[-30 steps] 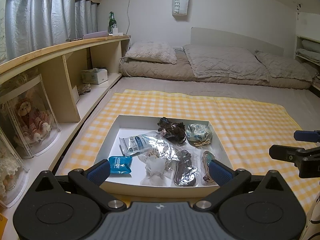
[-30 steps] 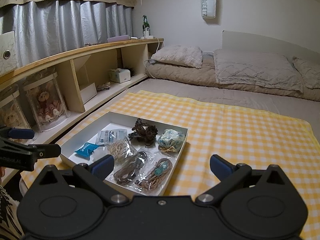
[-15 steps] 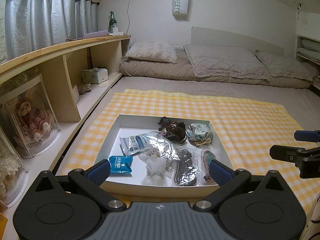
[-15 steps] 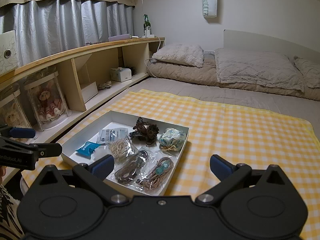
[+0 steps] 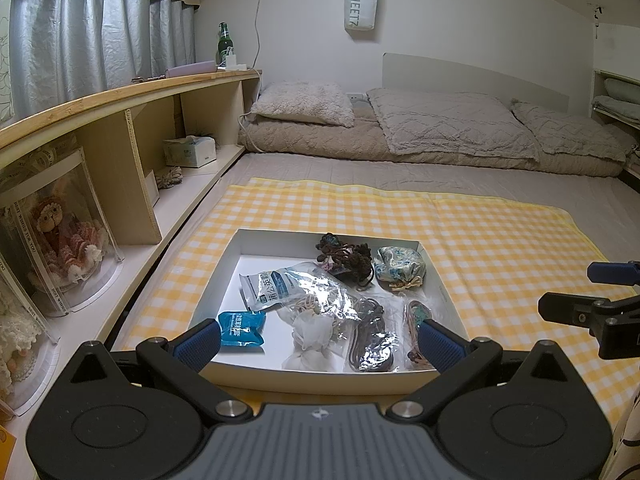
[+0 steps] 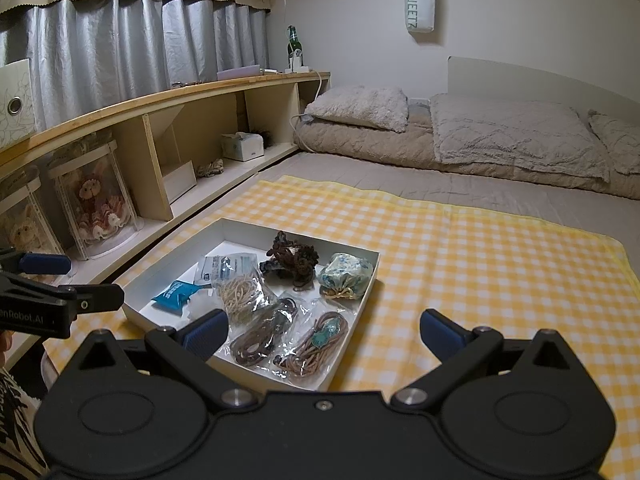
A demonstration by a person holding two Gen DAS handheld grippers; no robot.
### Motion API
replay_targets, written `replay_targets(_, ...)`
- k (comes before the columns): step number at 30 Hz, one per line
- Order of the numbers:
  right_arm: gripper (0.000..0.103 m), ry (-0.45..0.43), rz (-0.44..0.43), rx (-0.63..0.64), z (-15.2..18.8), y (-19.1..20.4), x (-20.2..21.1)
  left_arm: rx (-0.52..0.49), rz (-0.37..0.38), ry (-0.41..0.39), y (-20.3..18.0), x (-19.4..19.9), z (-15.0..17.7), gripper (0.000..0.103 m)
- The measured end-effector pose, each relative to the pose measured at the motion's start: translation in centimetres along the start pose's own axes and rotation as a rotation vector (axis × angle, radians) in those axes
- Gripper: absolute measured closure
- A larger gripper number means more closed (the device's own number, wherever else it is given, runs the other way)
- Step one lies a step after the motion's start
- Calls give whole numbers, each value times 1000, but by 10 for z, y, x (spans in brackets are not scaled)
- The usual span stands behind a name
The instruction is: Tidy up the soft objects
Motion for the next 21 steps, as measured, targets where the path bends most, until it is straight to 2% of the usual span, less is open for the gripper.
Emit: replay_targets(21, 0, 2, 0, -1, 1, 0, 0, 11, -15, 9, 4, -2, 2, 0)
Point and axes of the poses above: each gripper's, at about its wrist camera, not at the fingertips, and x roughly against the way its jaws point, y to its left, z to its underside, the point moved 8 cm from there along -x, roughly the way its jaws point, and after that the axes turned 2 degrees about -z, right-handed, at the moved point
